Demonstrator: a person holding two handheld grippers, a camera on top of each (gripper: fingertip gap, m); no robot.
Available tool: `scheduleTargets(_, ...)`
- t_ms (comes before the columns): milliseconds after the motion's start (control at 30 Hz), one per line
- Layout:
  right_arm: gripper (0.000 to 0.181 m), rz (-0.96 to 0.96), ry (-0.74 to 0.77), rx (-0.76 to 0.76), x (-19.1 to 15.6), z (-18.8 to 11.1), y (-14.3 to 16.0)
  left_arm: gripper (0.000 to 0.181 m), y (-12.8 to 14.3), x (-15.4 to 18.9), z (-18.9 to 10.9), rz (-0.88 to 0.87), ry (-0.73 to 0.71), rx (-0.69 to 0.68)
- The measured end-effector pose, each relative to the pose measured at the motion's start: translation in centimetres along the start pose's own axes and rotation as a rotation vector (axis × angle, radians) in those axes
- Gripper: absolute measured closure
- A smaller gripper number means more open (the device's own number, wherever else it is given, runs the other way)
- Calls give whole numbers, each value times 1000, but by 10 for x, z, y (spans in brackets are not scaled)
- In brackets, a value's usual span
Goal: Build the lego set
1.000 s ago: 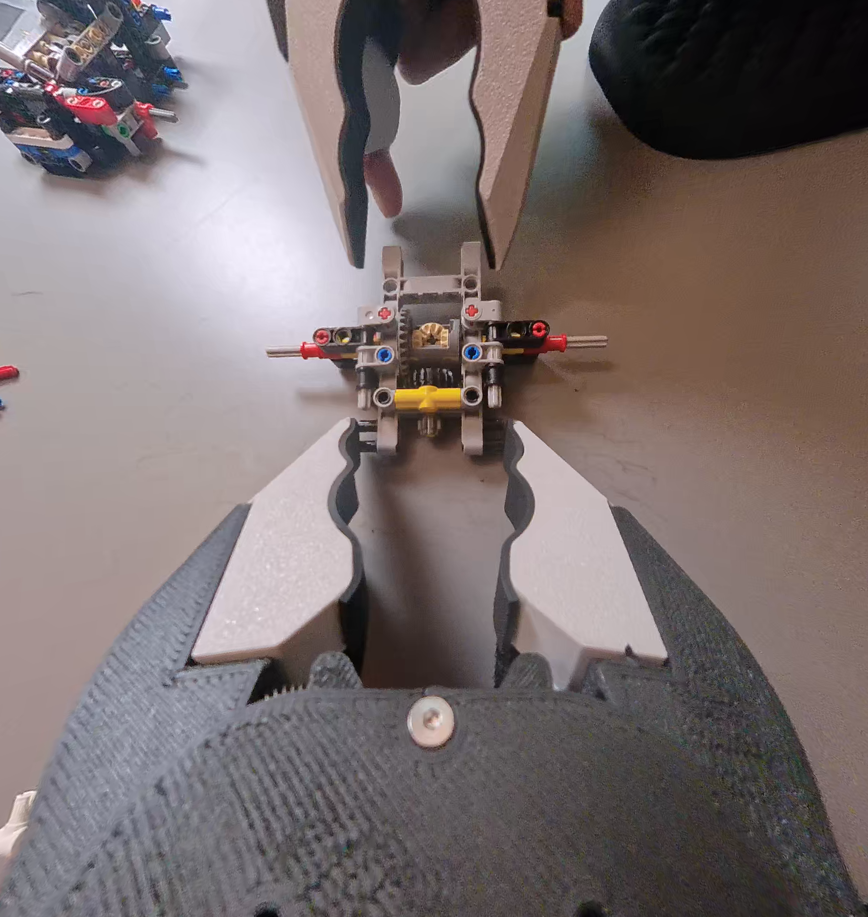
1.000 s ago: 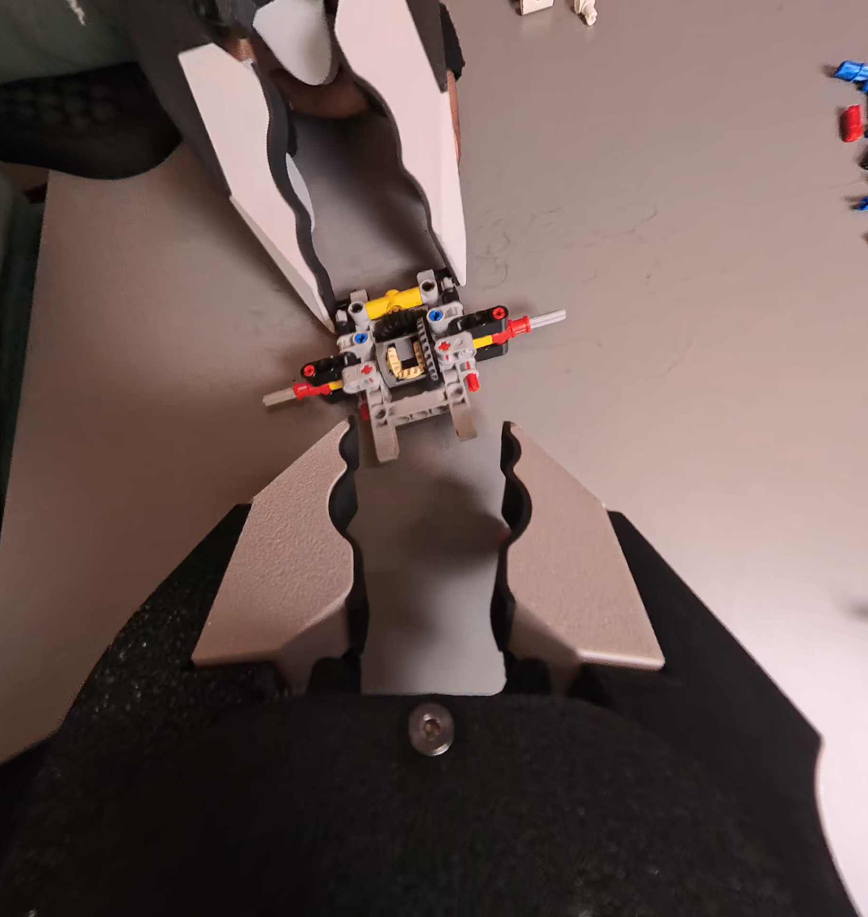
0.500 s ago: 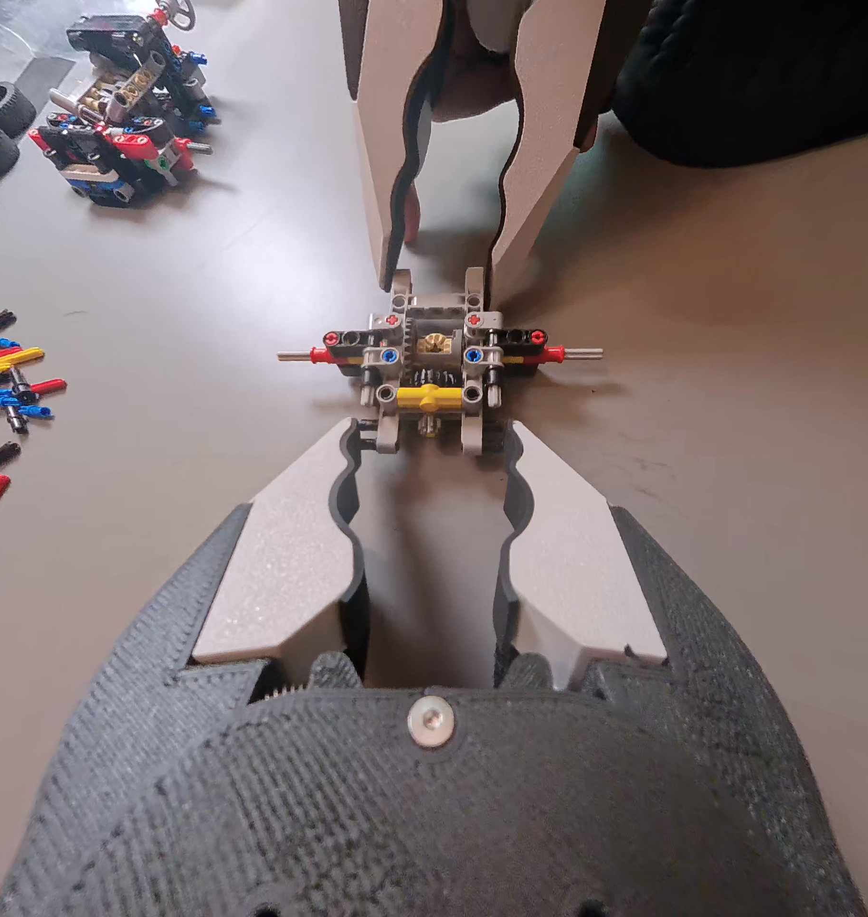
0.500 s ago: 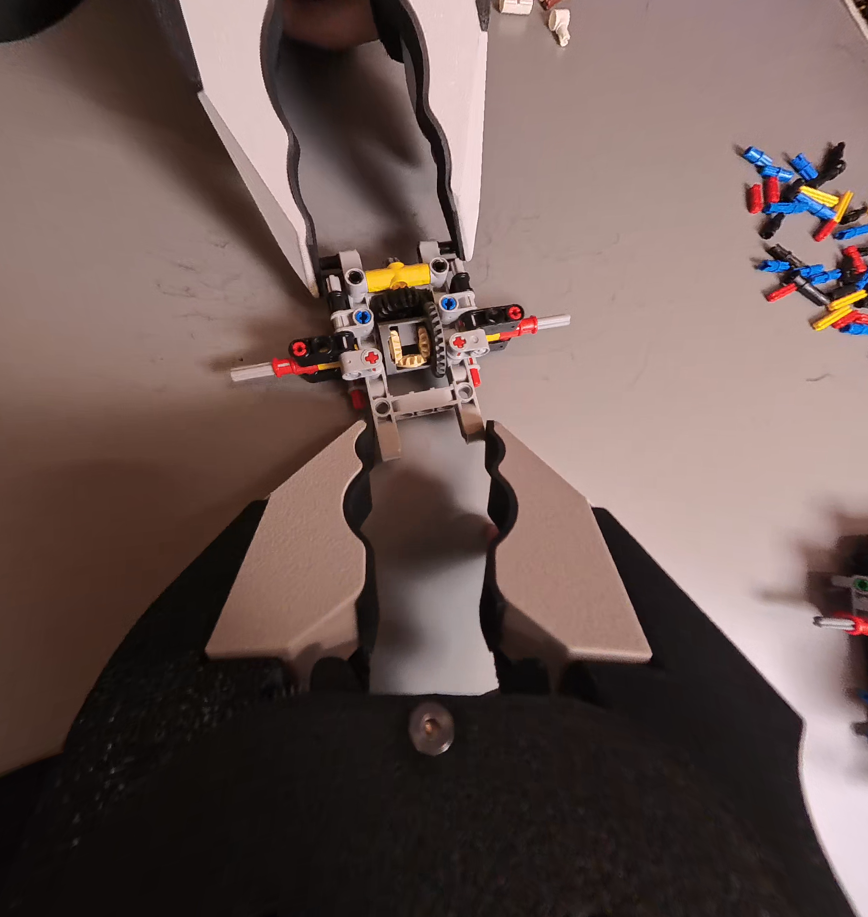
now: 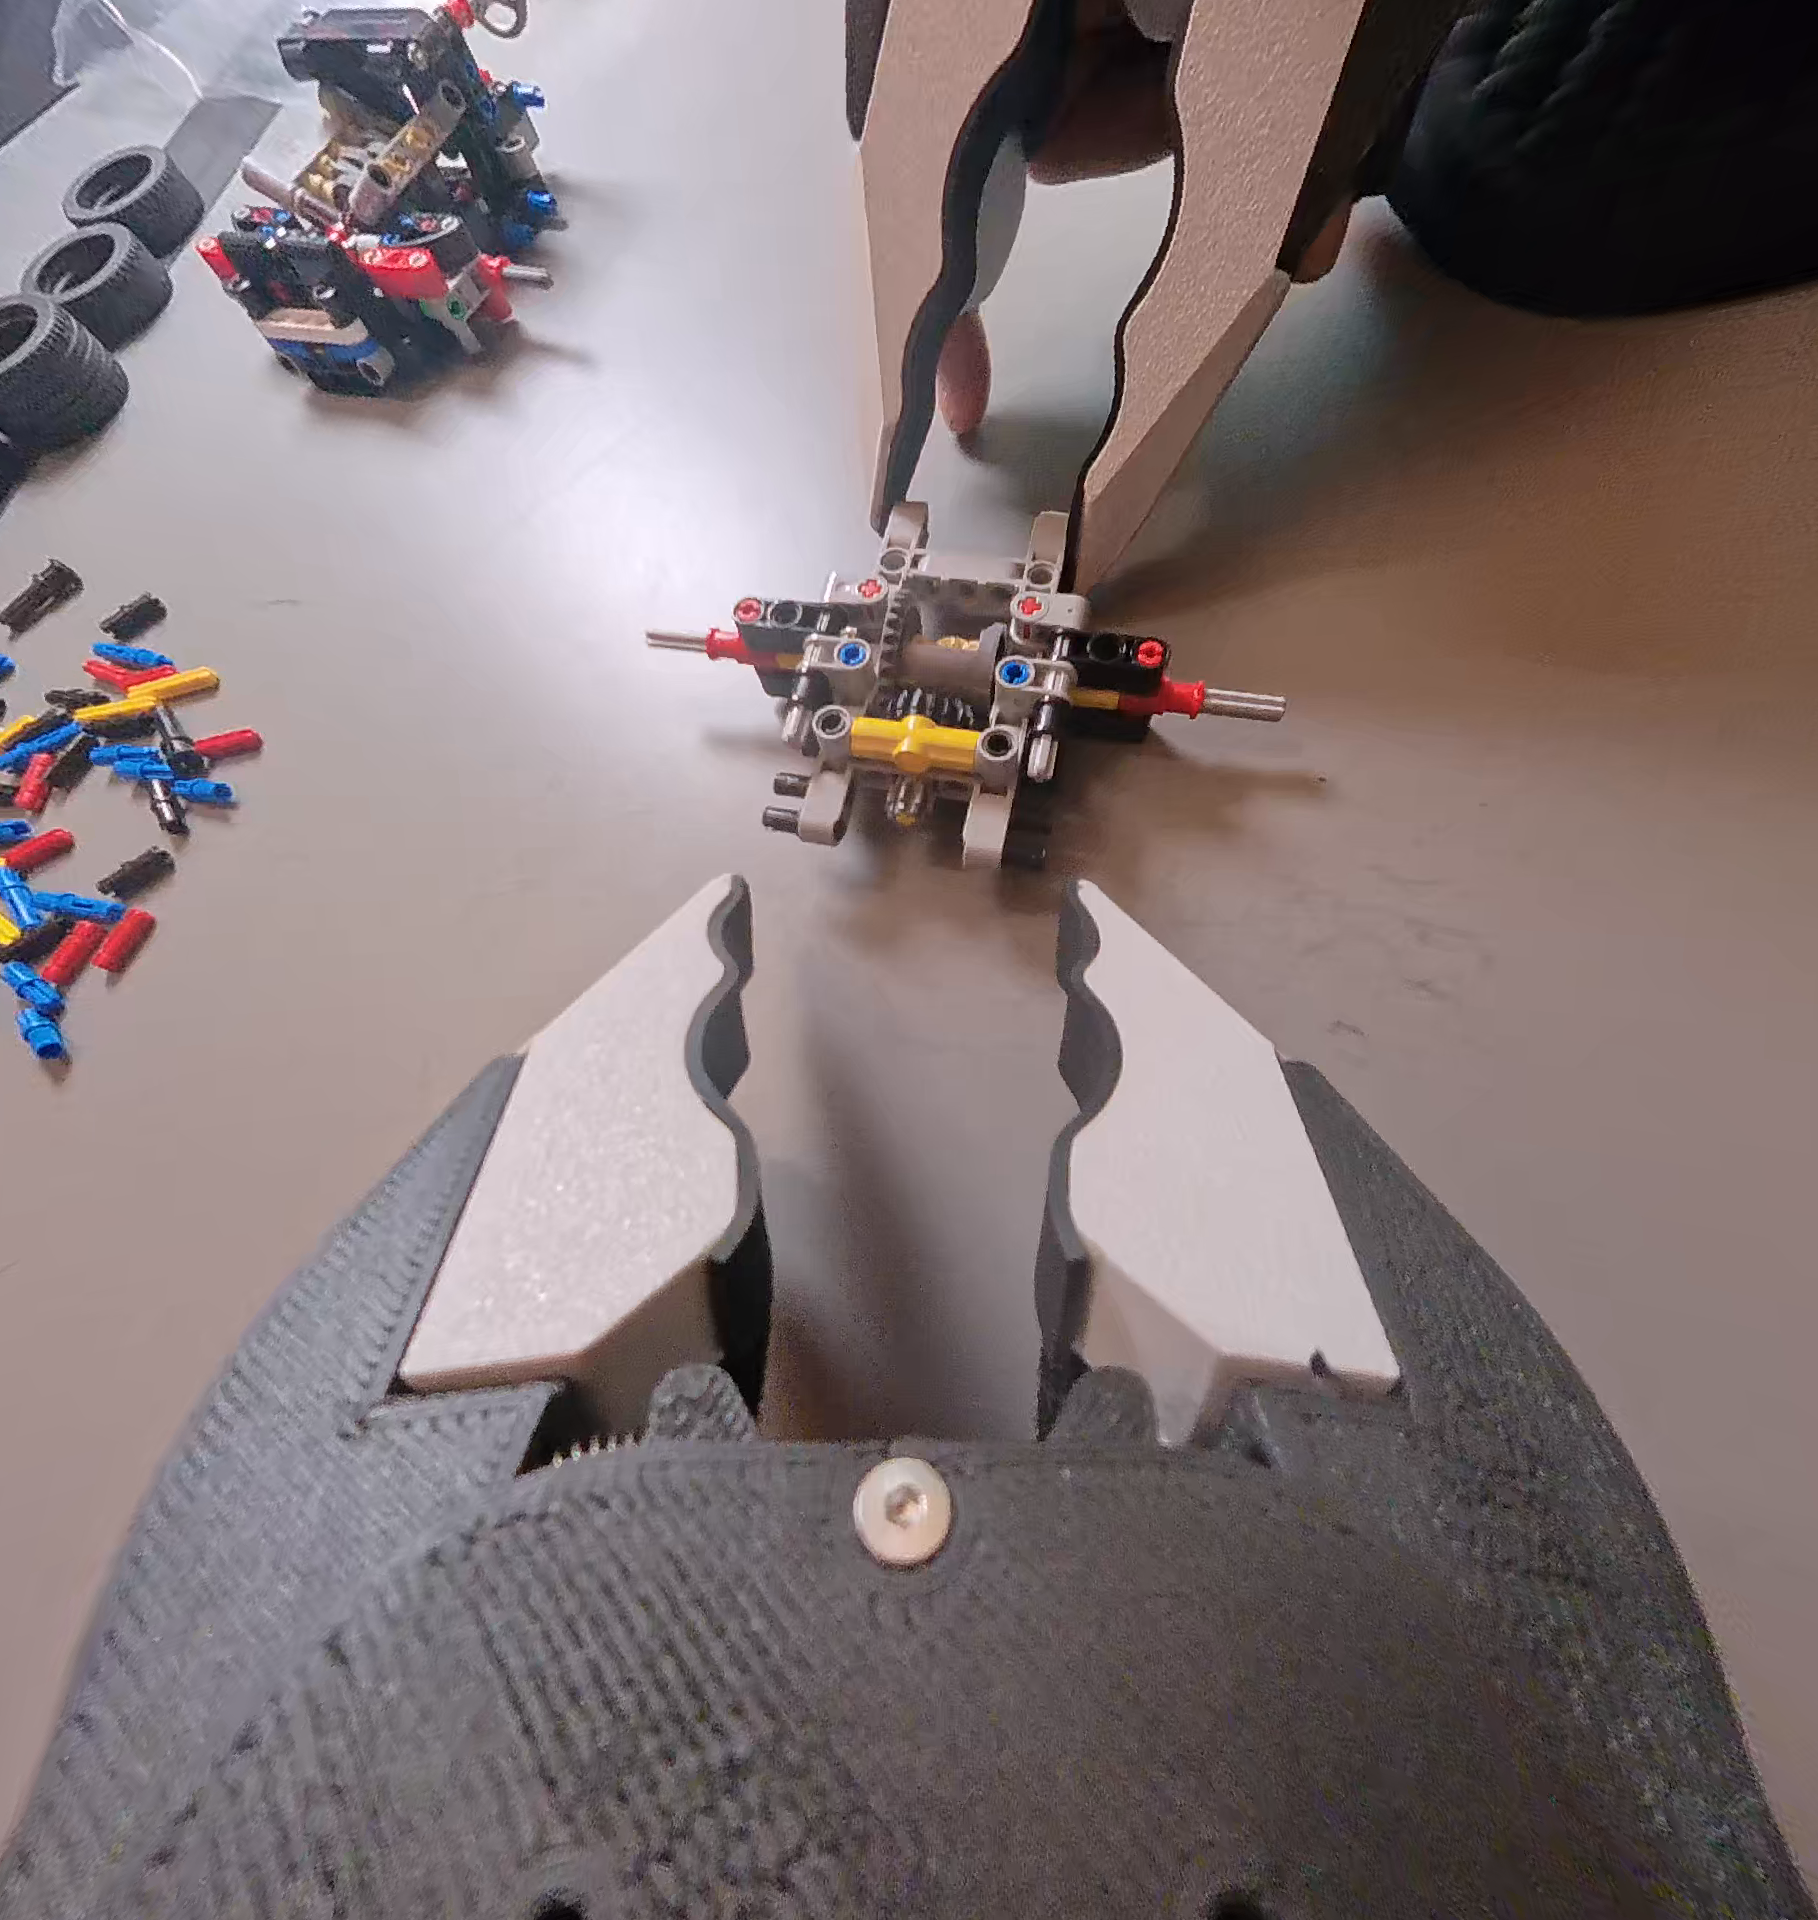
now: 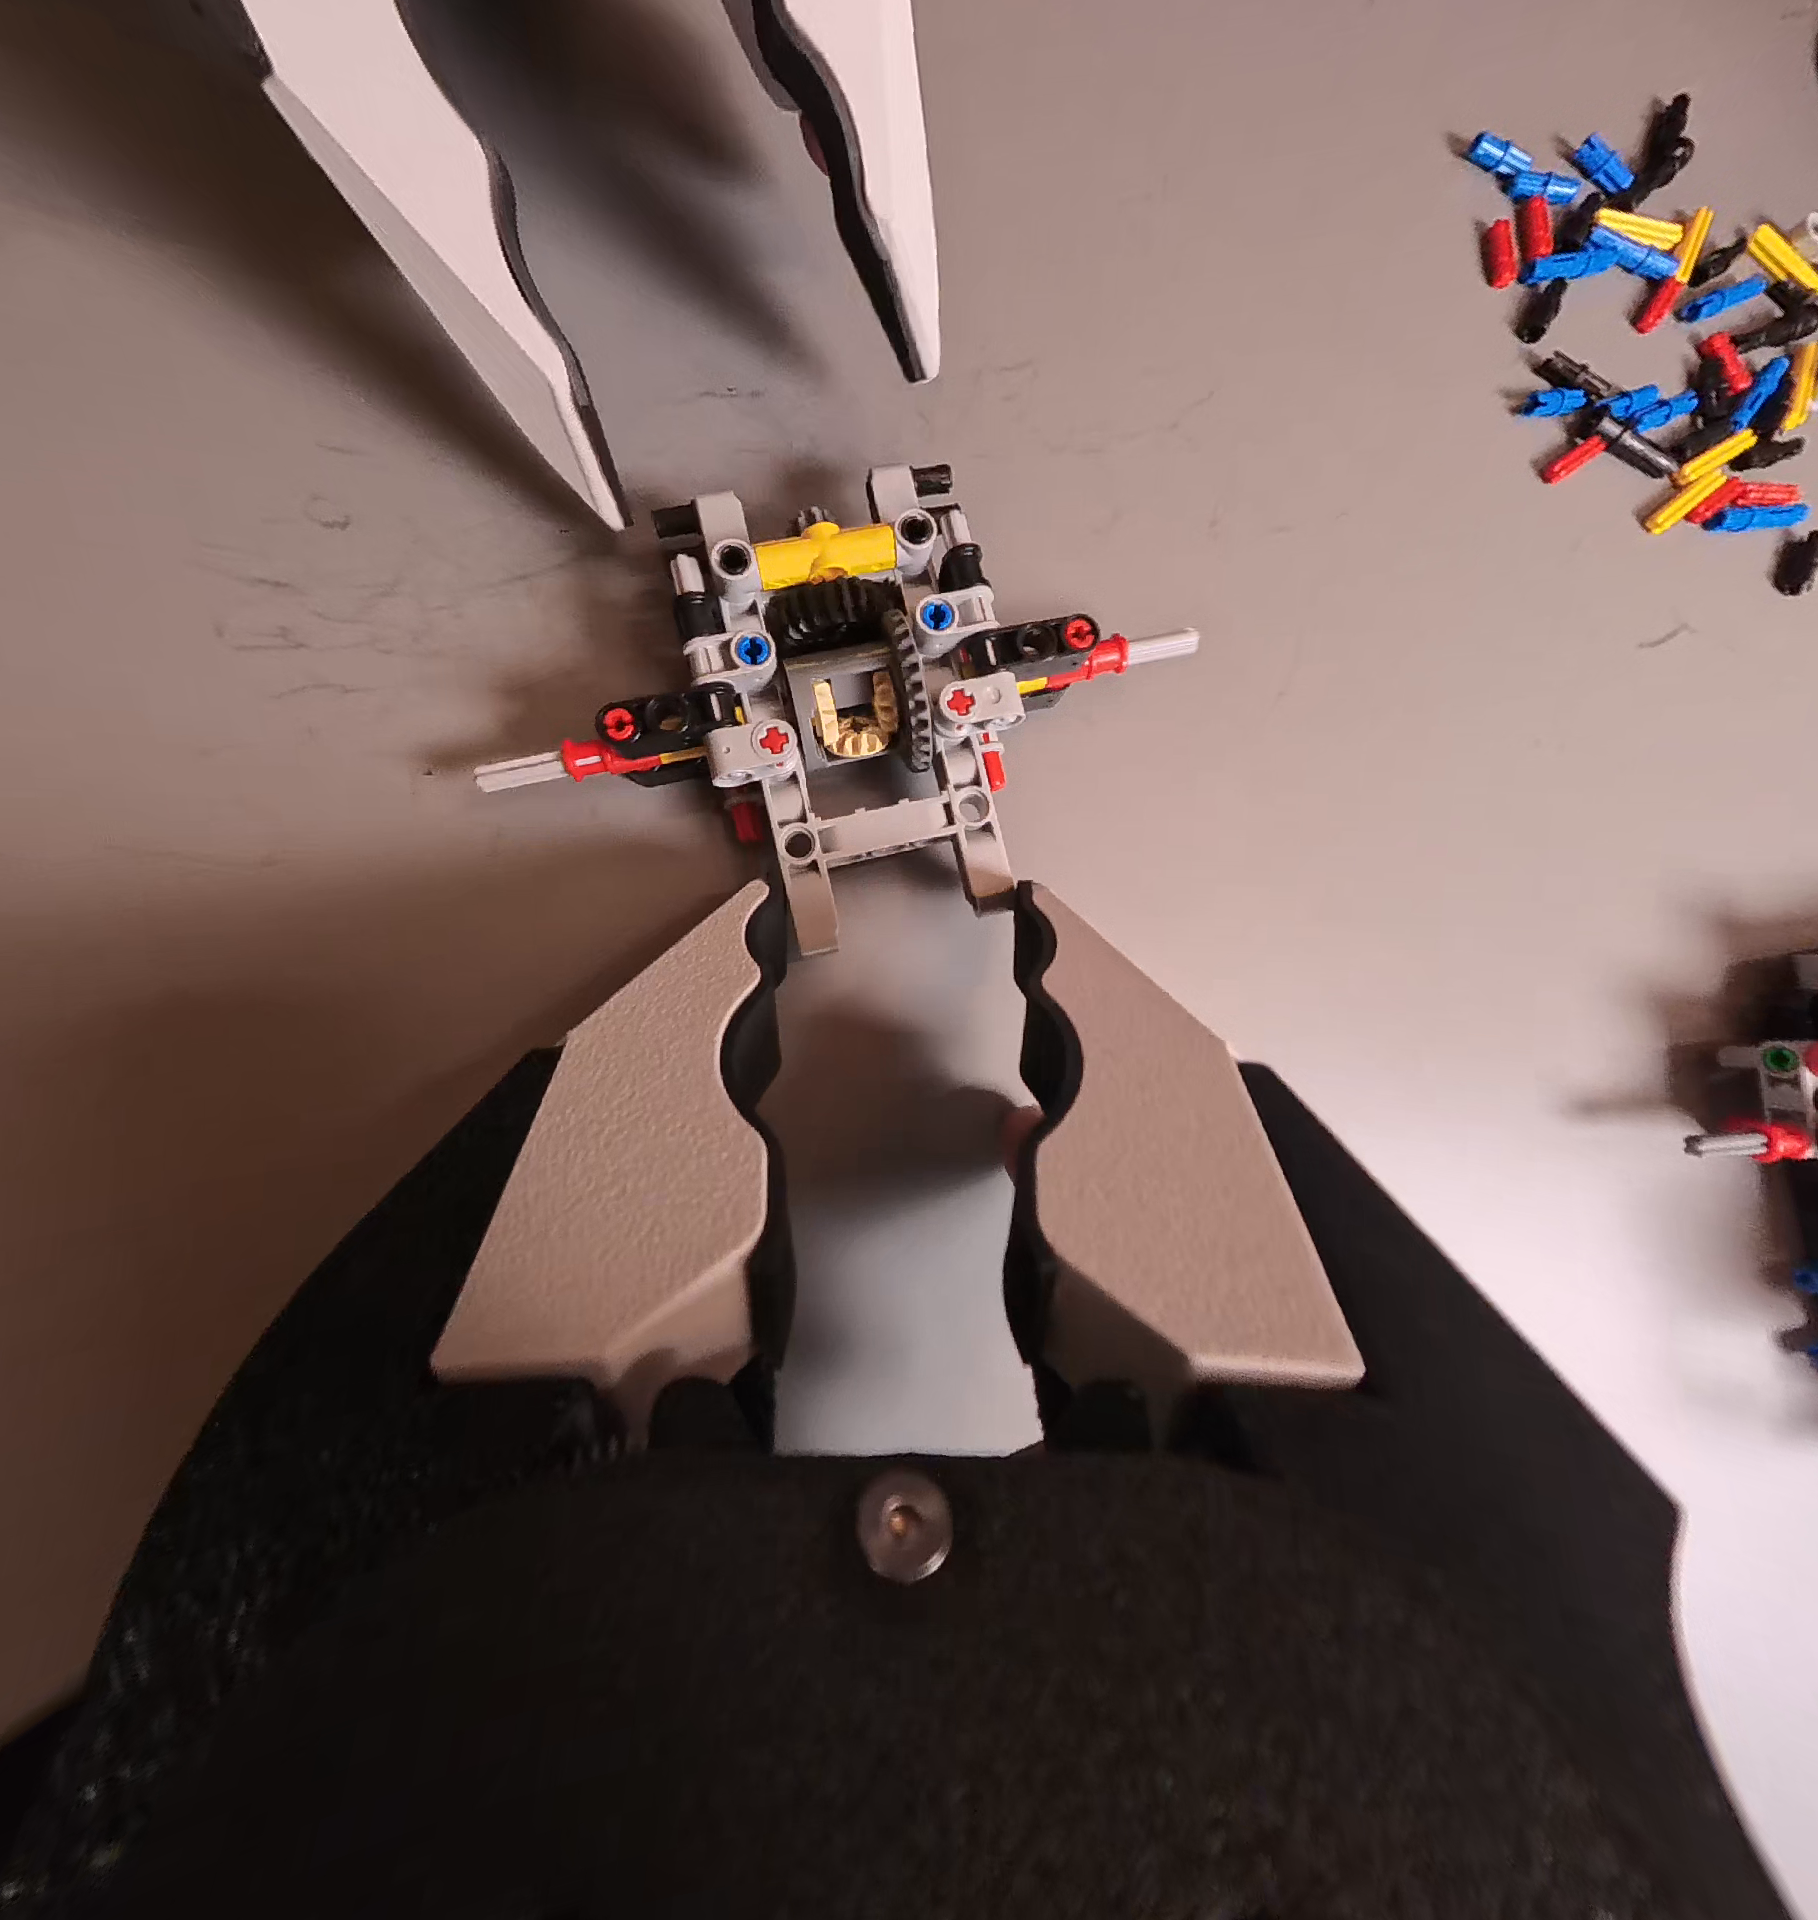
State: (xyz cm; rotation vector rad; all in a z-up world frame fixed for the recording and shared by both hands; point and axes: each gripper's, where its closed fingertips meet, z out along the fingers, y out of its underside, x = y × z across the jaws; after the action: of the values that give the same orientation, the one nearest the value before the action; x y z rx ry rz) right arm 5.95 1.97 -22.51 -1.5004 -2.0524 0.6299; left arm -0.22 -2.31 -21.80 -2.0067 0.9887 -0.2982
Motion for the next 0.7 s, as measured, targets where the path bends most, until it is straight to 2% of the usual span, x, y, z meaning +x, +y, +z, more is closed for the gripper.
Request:
scheduleTargets(467,132,55,42,79,7,-8,-5,129,1,-1,3,-18,-19,-8)
scheduleTargets(700,129,95,123,224,22,-27,-15,128,-11,-14,-5,-59,-69,68)
